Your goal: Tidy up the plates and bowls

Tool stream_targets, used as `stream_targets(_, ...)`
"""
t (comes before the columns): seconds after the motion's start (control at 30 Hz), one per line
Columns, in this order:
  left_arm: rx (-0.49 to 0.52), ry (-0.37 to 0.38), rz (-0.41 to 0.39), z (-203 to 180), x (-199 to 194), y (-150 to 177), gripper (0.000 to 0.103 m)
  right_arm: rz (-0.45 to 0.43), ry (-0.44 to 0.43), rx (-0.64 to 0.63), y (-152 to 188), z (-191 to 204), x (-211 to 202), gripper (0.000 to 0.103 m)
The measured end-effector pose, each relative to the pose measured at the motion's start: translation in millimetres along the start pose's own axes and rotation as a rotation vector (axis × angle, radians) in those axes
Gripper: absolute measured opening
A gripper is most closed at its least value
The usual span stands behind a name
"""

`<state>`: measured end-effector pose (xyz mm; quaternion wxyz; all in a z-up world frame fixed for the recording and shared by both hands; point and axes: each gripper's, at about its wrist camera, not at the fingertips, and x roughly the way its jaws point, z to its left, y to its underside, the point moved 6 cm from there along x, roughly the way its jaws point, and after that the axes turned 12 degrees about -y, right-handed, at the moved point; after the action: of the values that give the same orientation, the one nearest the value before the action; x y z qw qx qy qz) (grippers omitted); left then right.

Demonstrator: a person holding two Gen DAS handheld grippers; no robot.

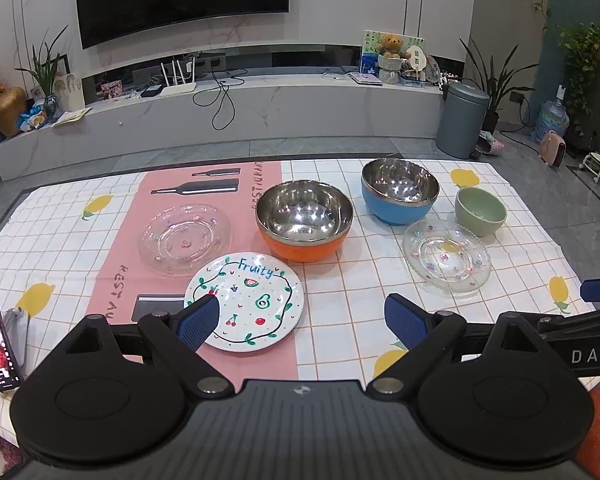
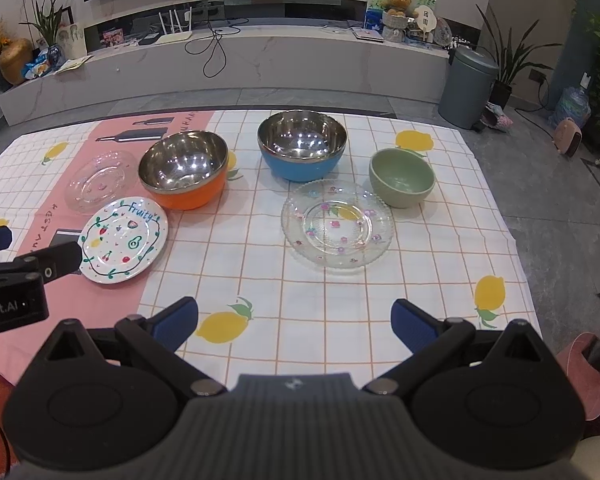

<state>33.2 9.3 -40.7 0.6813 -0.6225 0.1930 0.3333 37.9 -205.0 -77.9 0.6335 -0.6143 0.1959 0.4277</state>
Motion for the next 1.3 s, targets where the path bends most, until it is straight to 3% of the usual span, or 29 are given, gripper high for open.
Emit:
stream_targets(0.67,-0.007,0.021,-0.033,0.3,-4.9,-1.7,0.103,0.003,-0.003,-0.003,2.4,3.1,2.8,0.1)
stream_targets(1.3,-0.006,0.026,-0.009,-3.3,-2.0,2.4,0.103,0.01,-0.01,0.004,4.9,4.0,5.1,0.1)
